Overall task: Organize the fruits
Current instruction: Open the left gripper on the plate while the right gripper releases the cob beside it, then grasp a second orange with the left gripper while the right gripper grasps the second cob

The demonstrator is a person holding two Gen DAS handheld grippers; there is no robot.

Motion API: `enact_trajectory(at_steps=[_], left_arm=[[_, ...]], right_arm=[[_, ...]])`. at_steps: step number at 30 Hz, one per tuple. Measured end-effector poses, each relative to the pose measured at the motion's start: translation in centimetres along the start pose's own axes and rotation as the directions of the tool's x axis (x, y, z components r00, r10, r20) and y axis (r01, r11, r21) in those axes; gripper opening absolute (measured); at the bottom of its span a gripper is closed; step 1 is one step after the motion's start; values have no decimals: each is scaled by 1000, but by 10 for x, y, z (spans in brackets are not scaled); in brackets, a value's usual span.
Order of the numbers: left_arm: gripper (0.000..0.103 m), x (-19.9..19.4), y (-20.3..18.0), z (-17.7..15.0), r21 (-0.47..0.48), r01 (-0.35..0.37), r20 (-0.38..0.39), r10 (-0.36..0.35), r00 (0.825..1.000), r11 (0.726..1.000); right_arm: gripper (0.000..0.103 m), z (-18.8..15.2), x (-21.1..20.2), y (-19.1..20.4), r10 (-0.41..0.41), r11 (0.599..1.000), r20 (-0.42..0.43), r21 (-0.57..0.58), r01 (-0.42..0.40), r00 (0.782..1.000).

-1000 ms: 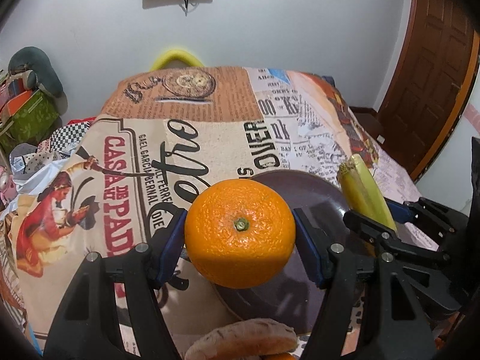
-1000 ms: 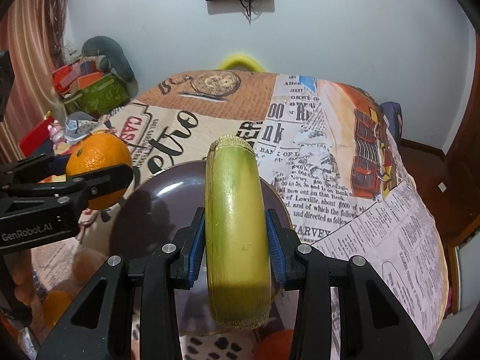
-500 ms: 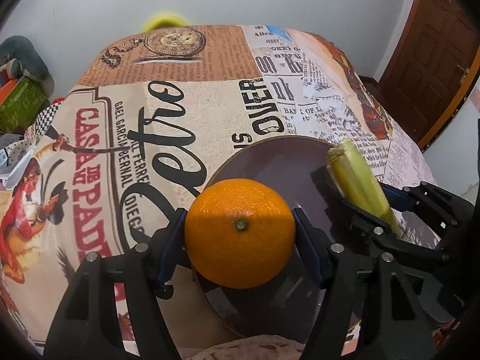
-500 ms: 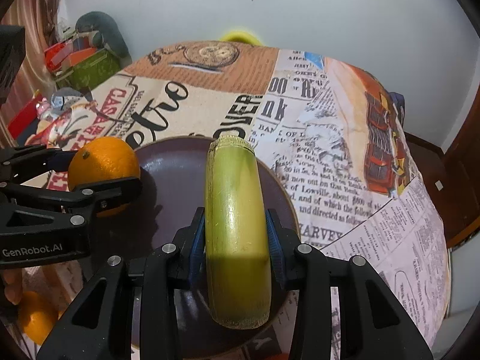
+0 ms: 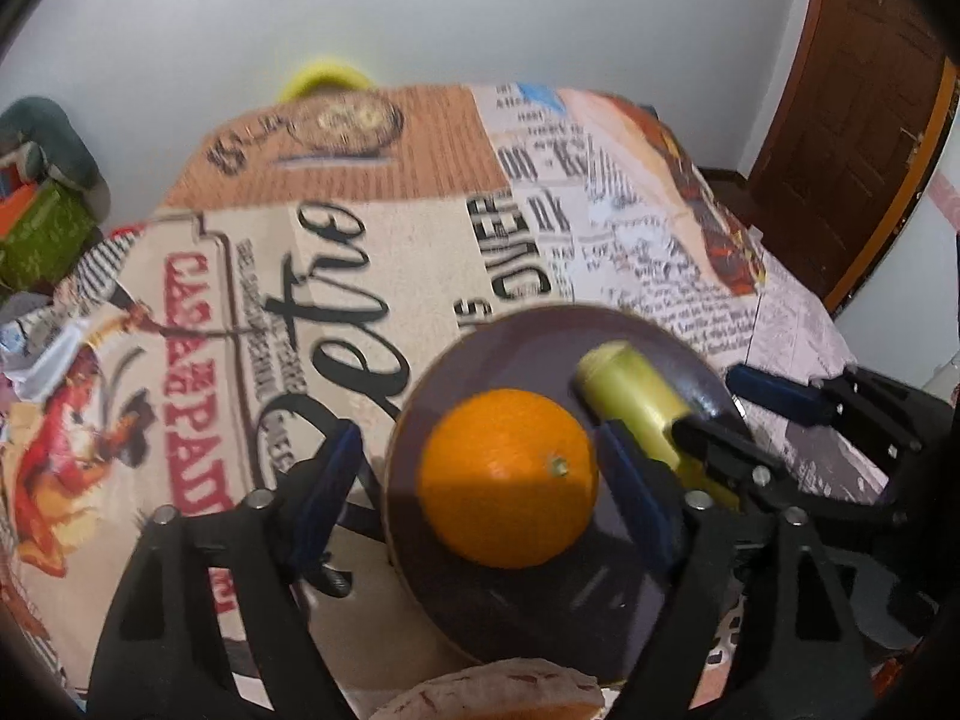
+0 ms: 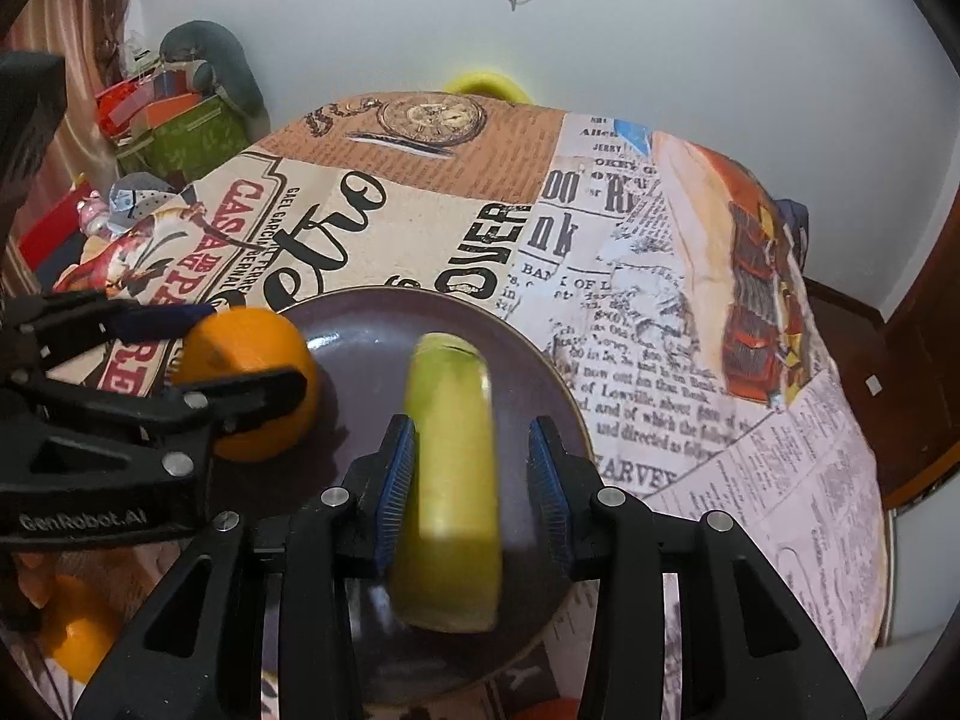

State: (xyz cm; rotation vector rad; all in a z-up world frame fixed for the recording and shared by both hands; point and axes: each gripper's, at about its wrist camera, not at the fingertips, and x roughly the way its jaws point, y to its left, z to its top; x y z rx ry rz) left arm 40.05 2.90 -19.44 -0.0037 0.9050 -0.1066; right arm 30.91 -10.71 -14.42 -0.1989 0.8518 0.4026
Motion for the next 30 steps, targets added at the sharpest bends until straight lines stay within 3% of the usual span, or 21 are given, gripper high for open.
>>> enact_trajectory(at_steps=[14,19,23,30], left_arm=[[82,-99,8,-21,-35,-61,153,66,986,998],[82,-138,12,-43,-53,-78,194,87,977,996],[84,-162,13,-60,-60,-87,213,98,972,994],[88,-197,19,-97,-74,-105,225,119,967,992]], right_arm=[[38,-20,-71,8,18,1000,77,19,-20,997],[39,-32,-102,17,24,1000,111,15,-26,993],[47,-41,-123,23,20,1000,139,17,-22,990],[47,-60,-148,40,25,1000,154,-3,-25,988]])
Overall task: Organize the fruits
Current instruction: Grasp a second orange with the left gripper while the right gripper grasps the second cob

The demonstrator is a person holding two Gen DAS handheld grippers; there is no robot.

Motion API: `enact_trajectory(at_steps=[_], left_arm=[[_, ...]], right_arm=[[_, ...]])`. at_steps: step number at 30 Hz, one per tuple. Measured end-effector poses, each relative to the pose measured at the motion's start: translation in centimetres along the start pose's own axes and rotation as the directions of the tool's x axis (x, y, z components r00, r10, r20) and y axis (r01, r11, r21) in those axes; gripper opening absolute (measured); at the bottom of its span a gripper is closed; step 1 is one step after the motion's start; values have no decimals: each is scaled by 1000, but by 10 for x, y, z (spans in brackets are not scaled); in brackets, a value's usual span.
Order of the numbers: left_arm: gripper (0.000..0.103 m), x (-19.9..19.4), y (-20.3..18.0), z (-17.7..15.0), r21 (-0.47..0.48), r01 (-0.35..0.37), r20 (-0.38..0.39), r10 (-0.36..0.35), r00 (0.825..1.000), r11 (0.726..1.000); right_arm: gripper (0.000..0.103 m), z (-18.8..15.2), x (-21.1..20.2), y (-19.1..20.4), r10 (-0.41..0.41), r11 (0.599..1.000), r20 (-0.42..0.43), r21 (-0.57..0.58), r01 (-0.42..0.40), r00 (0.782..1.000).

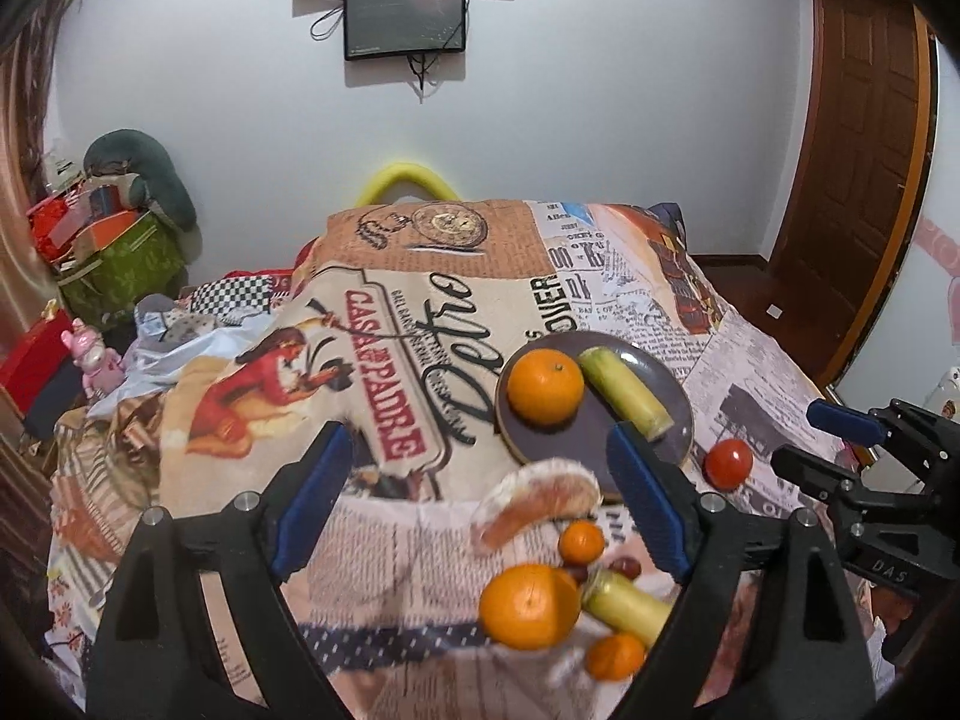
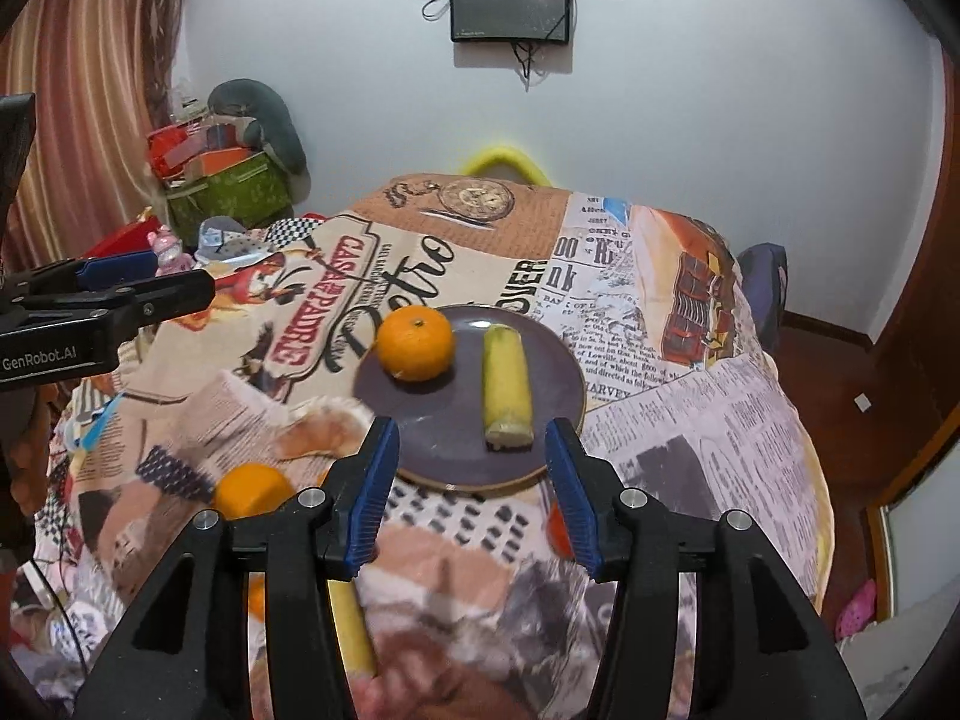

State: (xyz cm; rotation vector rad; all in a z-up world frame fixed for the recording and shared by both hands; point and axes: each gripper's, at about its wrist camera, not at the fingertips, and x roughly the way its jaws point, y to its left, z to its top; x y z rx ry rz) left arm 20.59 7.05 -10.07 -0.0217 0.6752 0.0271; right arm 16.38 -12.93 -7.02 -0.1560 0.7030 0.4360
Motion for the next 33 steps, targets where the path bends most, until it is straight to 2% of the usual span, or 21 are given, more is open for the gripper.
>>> enact_trajectory(at_steps=[10,22,33], left_arm=[[89,-19,21,-43,-37,-21,-39,20,999,999],[89,13,21,-82,-48,-11,-149,4,989,999],[89,38,15,-96,-32,-5,-209,-2,978,999]], right_arm=[[48,-32,-1,33,34,999,-61,-30,-36,998],[48,-68,54,56,90,995,-222,-30,-99,971],[48,-70,78,64,127,990,-268,-30,-140,955]])
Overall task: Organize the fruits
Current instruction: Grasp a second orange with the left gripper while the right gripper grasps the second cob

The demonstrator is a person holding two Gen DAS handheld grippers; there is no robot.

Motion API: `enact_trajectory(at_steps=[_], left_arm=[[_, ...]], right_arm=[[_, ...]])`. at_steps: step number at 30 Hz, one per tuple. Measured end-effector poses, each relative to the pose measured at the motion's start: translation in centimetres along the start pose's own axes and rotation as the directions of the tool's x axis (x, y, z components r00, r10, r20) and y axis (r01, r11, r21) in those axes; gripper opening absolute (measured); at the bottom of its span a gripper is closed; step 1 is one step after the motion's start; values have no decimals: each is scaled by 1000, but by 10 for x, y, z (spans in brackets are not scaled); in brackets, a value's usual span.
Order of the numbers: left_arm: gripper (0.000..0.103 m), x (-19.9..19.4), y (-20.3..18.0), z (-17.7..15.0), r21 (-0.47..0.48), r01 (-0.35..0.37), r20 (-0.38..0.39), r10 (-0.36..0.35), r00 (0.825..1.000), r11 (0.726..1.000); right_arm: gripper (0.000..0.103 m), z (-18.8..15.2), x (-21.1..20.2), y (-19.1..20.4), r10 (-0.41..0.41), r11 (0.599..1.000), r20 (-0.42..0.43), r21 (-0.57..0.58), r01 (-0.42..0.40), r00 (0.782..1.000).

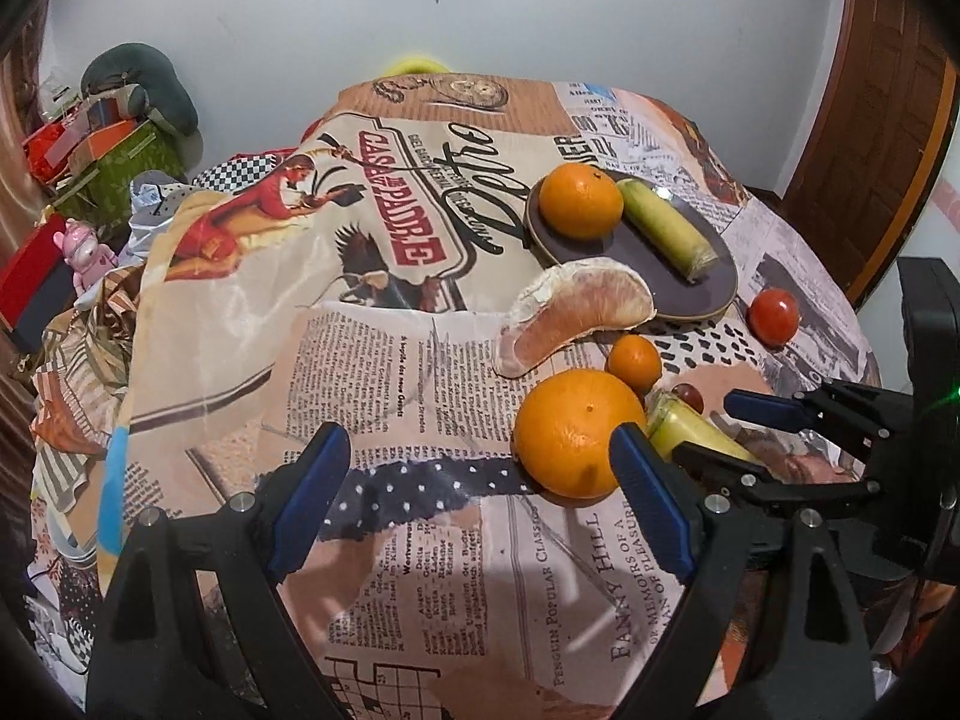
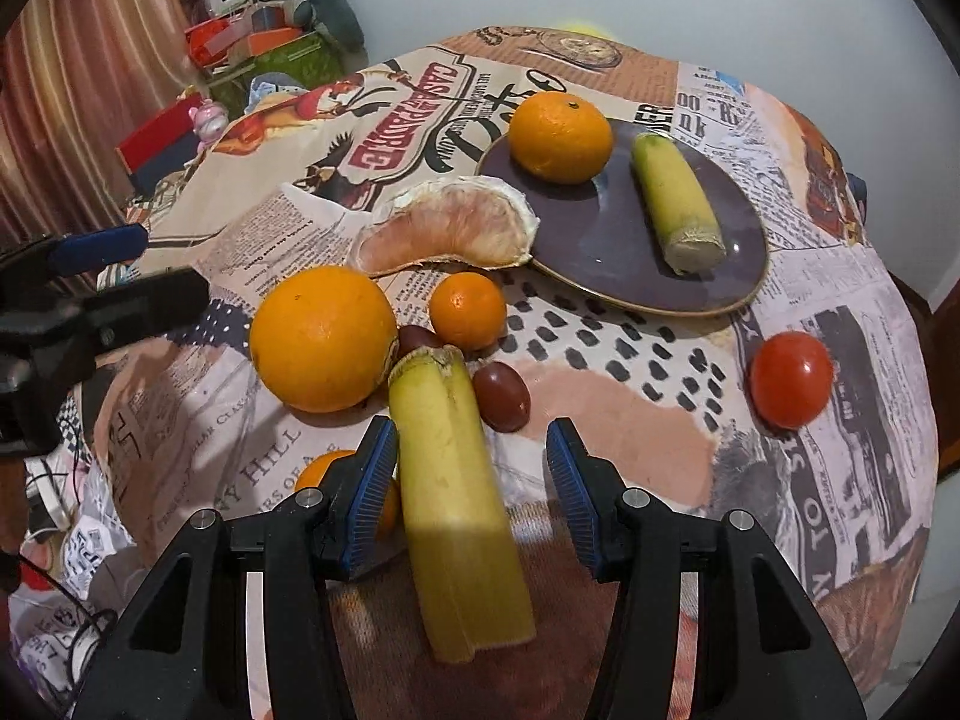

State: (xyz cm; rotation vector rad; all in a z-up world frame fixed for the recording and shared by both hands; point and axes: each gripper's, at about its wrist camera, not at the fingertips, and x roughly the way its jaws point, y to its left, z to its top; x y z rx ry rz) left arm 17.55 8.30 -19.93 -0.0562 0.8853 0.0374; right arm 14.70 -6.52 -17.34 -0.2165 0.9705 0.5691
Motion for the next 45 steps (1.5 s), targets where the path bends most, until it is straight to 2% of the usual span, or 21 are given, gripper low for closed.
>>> enact_trajectory(at_steps=[4,12,18,30,32,36,45], left_arm=[[89,5,-1,-1,0,4,-12,-4,1000,1000],[89,11,-9,-3,26,16,-27,-15,1000,1000],[89,26,-18,-3,35,35,-59,-33,998,999],[89,55,-35,0,65,67,-104,-60,993,996],[86,59,-36,1,62,71,-105,-64,992,996],[66,65,-37,1,45,109,-120,-103,987,993],[66,52,-34,2,39,109,-99,-105,990,993]], right_arm=[[48,3,8,-2,33,999,-14,19,-33,999],[35,0,4,-8,93,995,-11,39,-93,996],[32,-9,-3,-14,11,1000,-13,-5,-11,1000],[32,-22,-13,-41,22,999,-29,42,-20,999],[33,-25,-12,-40,25,999,-34,39,-23,999],[35,-28,-8,-38,32,999,-45,34,-30,998],[33,-28,-22,-45,18,997,1,72,-18,1000]])
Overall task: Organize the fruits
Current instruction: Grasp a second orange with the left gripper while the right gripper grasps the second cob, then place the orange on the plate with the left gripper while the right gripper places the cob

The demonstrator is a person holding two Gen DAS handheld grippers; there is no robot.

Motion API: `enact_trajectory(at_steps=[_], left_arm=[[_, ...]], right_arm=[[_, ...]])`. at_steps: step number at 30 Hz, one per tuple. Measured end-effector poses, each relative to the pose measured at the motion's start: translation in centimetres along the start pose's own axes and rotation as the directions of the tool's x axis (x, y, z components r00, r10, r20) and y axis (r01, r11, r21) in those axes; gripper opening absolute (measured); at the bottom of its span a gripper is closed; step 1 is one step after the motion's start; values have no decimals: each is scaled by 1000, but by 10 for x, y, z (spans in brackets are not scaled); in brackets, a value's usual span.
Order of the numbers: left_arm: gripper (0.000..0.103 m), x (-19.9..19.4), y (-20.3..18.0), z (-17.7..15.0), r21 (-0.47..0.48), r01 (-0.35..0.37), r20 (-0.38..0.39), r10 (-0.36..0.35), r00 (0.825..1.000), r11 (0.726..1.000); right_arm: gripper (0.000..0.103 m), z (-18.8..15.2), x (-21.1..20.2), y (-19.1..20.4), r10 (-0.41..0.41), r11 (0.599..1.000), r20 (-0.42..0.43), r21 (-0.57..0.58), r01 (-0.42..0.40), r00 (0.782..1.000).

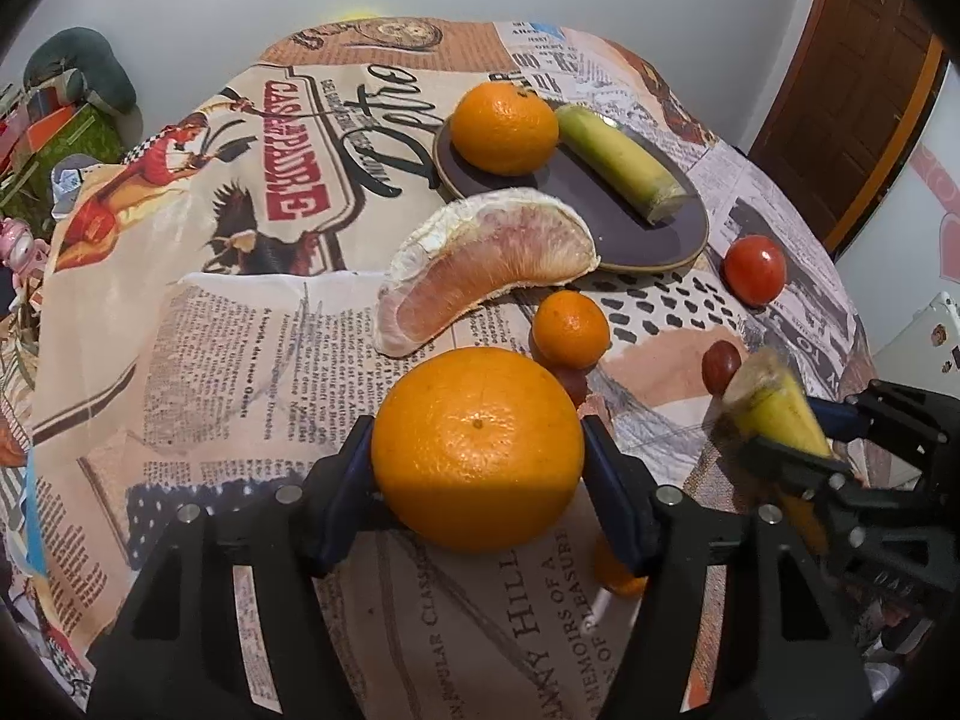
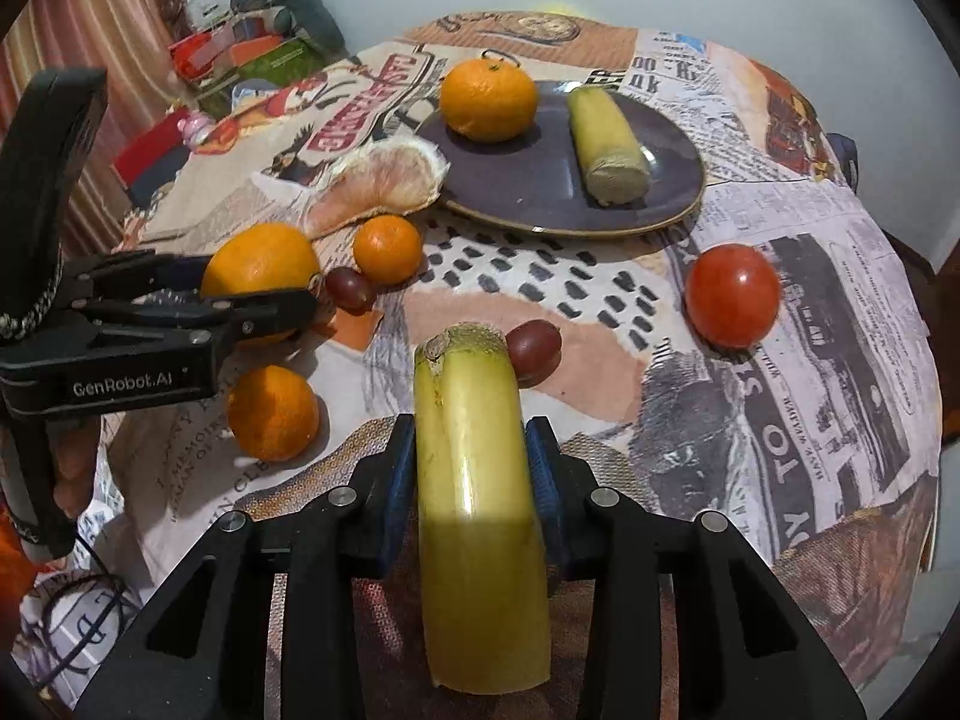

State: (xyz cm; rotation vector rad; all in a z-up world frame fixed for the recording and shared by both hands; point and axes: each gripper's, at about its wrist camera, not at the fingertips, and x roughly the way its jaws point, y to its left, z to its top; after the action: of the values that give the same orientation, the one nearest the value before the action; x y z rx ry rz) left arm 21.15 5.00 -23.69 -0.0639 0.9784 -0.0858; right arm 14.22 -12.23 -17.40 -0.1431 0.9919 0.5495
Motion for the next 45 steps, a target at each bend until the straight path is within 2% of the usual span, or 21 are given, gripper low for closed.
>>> enact_trajectory(at_steps=[12,20,32,45], left_arm=[[66,-46,-12,25,7,11,123,-12,992,1000],[65,-53,-26,47,24,25,167,-29,986,999],[66,-40,-43,85,53,38,197,-48,979,998],[66,9,-59,112,80,44,155,-56,986,996]], right_arm=[[32,16,-42,-22,-49,997,130,59,42,990],[32,34,-63,-35,-77,995,204,79,62,976],[32,58,-67,-59,-94,992,259,108,68,961],[32,82,-43,-75,-83,994,246,94,61,966]])
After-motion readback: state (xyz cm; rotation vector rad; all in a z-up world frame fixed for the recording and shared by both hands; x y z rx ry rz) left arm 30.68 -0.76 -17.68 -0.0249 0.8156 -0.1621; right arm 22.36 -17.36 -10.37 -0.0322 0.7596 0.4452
